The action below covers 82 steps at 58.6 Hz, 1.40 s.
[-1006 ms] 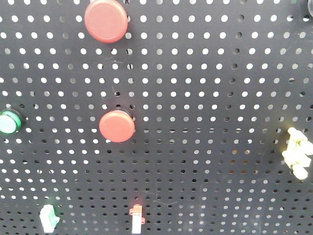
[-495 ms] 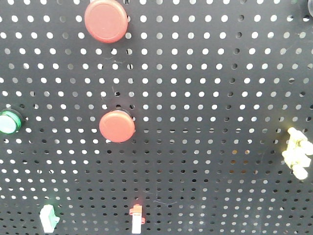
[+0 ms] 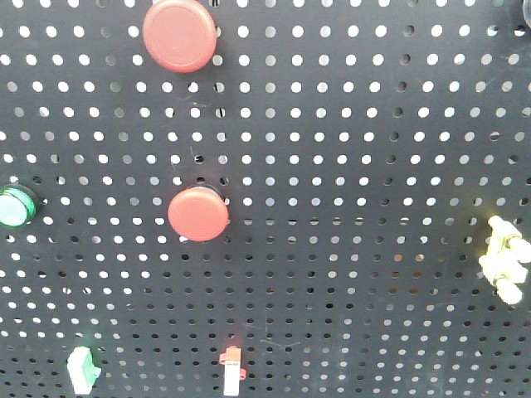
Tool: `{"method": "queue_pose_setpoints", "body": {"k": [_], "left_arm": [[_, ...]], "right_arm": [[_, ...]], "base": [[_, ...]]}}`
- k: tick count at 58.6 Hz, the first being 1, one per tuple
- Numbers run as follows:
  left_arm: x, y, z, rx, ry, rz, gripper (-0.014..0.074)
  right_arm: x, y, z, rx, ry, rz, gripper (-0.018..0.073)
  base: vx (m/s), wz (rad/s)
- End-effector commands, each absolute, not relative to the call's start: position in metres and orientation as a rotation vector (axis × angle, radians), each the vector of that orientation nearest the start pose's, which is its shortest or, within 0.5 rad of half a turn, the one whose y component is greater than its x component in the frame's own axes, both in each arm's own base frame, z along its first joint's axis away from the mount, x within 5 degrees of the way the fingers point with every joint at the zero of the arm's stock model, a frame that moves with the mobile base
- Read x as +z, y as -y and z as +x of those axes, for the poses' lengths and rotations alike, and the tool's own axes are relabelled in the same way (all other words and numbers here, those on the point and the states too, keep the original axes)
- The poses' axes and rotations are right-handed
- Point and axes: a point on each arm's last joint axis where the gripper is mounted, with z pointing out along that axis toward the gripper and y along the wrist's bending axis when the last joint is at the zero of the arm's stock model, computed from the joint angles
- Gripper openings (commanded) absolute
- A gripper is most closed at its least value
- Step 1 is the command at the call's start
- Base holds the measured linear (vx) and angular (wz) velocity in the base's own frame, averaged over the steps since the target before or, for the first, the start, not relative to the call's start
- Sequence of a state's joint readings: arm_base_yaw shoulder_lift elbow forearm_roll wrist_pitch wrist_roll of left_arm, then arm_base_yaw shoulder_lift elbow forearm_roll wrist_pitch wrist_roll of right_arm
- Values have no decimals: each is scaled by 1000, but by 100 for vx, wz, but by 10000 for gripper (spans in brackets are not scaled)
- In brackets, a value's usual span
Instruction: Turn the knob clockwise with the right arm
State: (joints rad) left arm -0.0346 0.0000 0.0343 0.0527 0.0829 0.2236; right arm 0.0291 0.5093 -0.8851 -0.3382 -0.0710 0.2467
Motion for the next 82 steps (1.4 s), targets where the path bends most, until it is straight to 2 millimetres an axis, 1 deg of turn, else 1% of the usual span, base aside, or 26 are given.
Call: {"method": "queue_pose_setpoints", "body": {"k": [1,9,16,23,31,38,45,50,57,61,72,82], "left_arm": [[195,3,59,178,-1529,240,-6],[195,3,59,178,-1529,240,-6],[195,3,59,178,-1529,240,-6],[195,3,59,178,-1529,240,-6],[195,3,59,178,-1529,240,-6],[195,3,59,178,-1529,240,-6],[195,3,59,178,-1529,240,-6],[195,3,59,178,-1529,240,-6],[195,3,59,178,-1529,240,-6],[195,3,59,178,-1529,240,-6],[195,3,59,178,-1529,240,-6],[195,3,59,178,-1529,240,-6]], "right_arm": [[490,-8,60,-26,-881,-122,-8],[490,-9,61,-35,-882,-130,-8],[487,-10,72,-116,-920,-191,-8],[486,-19,82,-238,-893,-353,-8],[490,-34,95,-172,-887,-496,-8],[496,-48,108,-190,-894,-657,-8],[504,-58,114,-216,-892,-774,-8],[509,-60,114,-248,-894,-835,-8],[516,-59,109,-173,-907,-788,-8],[517,-58,106,-177,-899,-785,-8],[519,-54,107,-210,-910,-741,-1],[518,-53,107,-186,-927,-714,55]], "base": [[0,0],[0,0],[0,0],[0,0],[0,0],[0,0],[0,0],[0,0],[0,0],[0,0],[0,0],[0,0]]}}
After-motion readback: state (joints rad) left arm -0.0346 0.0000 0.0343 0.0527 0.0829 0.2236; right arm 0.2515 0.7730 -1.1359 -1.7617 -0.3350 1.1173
